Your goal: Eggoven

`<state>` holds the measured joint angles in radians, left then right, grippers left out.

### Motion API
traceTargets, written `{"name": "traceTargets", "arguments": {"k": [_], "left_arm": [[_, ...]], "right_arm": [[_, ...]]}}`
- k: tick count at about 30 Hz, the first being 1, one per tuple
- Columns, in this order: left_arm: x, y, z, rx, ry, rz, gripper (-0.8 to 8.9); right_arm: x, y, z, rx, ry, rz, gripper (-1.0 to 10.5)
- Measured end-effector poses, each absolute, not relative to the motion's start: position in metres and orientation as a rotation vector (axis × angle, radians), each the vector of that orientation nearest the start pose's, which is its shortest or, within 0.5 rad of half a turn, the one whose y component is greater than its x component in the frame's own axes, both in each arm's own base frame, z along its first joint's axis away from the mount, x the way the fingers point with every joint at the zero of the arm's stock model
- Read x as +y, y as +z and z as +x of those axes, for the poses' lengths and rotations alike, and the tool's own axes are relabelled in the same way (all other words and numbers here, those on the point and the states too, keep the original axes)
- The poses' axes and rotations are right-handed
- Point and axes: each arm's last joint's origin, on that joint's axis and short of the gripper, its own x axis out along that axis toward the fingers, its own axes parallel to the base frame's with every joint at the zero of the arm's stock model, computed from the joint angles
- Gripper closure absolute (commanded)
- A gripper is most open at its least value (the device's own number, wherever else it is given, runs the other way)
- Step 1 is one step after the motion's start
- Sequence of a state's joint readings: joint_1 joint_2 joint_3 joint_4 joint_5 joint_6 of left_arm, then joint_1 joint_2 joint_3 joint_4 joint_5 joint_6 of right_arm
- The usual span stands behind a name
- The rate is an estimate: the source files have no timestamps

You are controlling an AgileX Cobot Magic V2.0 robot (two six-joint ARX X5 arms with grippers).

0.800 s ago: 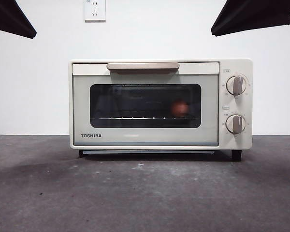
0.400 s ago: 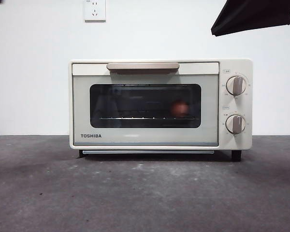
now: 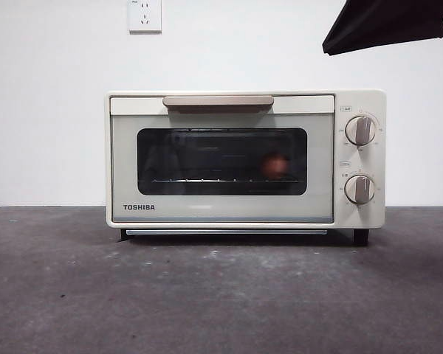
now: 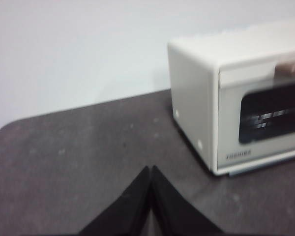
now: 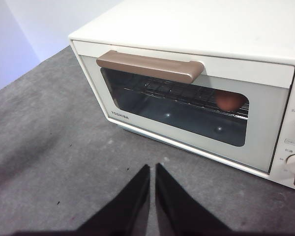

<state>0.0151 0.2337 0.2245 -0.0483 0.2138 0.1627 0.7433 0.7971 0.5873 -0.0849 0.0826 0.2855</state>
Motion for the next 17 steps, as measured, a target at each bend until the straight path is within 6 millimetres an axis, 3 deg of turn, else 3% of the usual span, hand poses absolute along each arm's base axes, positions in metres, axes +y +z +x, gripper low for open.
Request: {"name": "traceTargets", "arguments": {"k": [5,13,17], "left_arm": [[-0.004,0.186,0.100,0.055,-0.195,0.154,8.08],[-0.004,0.160,0.097,0.112,-0.197,0.147,8.08],[-0.004,0.158,0.094,0.125,-0.196,0.145,8.08]], "right_arm": [[0.120,0.272,0.134,0.366,0.610,0.152,9.4],[0.120,0.272,0.134,0.365,0.610,0.153,9.4],[0.120,0.272,0.134,0.365,0.610,0.153,9.4]]}}
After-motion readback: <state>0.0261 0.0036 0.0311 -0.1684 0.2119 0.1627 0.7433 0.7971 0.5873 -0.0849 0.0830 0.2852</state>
